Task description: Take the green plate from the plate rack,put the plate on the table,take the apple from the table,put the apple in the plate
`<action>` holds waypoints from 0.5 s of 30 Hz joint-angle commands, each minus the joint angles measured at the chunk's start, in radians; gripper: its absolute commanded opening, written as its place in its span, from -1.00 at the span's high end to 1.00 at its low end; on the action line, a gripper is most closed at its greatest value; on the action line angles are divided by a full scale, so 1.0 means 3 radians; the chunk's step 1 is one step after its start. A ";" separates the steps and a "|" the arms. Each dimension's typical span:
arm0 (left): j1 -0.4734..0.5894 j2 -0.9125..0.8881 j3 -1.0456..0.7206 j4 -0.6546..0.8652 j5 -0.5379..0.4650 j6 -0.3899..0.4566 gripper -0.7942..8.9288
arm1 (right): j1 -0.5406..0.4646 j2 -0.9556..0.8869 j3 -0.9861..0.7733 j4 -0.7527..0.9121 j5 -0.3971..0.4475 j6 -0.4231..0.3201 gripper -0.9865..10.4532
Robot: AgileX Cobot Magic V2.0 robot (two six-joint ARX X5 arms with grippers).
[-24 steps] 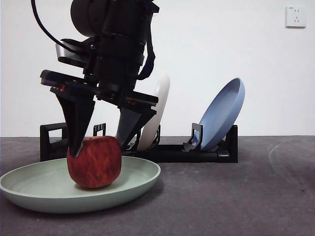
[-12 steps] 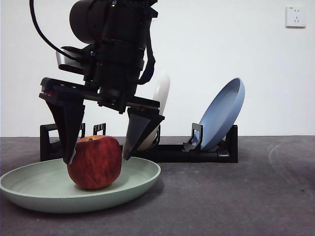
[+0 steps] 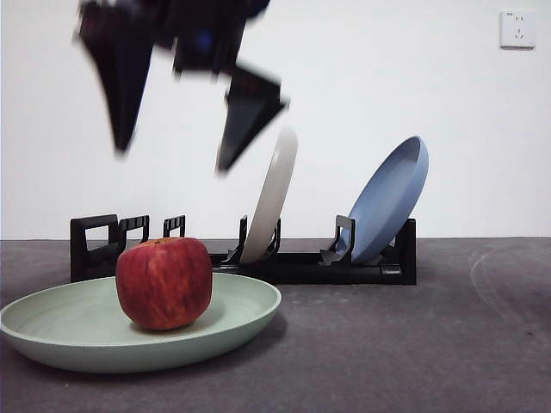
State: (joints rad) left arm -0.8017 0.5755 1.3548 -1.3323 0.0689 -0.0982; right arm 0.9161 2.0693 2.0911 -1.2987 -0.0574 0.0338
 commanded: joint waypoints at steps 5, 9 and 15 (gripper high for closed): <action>-0.0013 0.0038 -0.0008 0.0031 -0.0394 0.0084 0.26 | -0.0074 -0.0584 0.0212 -0.0272 -0.0019 -0.0066 -0.05; -0.0015 0.0062 -0.0008 0.0086 -0.0404 0.0090 0.26 | -0.0074 -0.1015 0.0149 -0.0272 -0.0018 -0.0028 -0.05; -0.0015 0.0100 -0.0008 0.0317 -0.0310 0.0056 0.26 | -0.0065 -0.1788 -0.0381 -0.0273 -0.0313 0.0137 -0.05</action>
State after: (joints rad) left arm -0.8036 0.6048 1.3548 -1.2541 -0.0349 -0.0864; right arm 0.8928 1.5581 2.0167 -1.3552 -0.1413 0.0471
